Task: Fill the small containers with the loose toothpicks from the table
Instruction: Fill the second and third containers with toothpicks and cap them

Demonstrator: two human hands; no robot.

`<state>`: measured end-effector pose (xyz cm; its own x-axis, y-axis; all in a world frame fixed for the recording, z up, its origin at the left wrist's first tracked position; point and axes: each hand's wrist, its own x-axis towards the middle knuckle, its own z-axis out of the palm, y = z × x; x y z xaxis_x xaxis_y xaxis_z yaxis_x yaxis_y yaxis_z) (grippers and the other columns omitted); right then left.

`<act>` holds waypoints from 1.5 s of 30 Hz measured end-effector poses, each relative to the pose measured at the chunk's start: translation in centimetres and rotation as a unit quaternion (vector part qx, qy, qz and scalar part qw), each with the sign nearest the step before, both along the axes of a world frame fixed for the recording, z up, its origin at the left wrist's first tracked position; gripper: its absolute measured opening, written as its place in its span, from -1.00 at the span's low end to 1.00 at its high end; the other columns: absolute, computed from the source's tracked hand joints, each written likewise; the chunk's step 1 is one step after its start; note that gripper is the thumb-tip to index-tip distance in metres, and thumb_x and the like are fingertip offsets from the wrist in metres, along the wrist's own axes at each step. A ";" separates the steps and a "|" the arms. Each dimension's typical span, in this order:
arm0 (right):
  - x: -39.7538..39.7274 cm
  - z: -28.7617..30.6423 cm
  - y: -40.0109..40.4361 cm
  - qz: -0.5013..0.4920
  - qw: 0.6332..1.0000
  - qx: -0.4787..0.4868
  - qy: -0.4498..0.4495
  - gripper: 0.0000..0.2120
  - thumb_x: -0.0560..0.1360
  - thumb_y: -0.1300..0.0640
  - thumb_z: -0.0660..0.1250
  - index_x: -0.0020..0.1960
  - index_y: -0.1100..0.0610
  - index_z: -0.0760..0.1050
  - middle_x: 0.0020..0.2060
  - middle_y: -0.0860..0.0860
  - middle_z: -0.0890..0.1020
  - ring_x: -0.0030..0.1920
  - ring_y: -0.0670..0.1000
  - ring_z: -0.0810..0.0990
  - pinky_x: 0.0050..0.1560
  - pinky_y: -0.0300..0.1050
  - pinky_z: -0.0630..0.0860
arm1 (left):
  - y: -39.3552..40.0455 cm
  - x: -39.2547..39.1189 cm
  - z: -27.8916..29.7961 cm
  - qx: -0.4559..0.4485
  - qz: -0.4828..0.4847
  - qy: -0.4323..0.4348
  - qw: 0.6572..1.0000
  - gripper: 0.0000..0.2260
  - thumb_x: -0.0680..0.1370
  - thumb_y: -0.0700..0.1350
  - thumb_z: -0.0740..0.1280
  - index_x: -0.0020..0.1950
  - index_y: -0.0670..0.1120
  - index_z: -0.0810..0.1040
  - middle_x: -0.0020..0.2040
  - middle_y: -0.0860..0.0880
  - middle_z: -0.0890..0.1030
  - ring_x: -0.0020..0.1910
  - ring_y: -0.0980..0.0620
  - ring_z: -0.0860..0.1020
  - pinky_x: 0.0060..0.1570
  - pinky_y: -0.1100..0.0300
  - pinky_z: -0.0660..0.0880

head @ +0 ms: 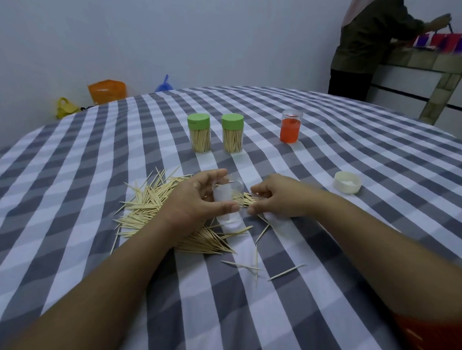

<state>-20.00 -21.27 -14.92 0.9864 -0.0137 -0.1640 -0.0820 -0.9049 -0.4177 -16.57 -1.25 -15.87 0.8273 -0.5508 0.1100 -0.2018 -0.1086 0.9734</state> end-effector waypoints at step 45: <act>-1.4 1.1 4.2 -0.068 0.915 0.357 -0.173 -0.82 0.63 0.06 0.13 0.19 -0.03 0.42 0.21 -0.09 0.54 0.27 -0.08 0.45 0.30 -0.09 0.33 | -1.0 -0.2 -1.0 0.018 0.010 -0.070 0.997 -0.28 0.20 -0.14 0.57 0.34 -0.08 0.44 0.21 0.01 0.57 0.12 0.19 0.59 0.09 0.30 0.53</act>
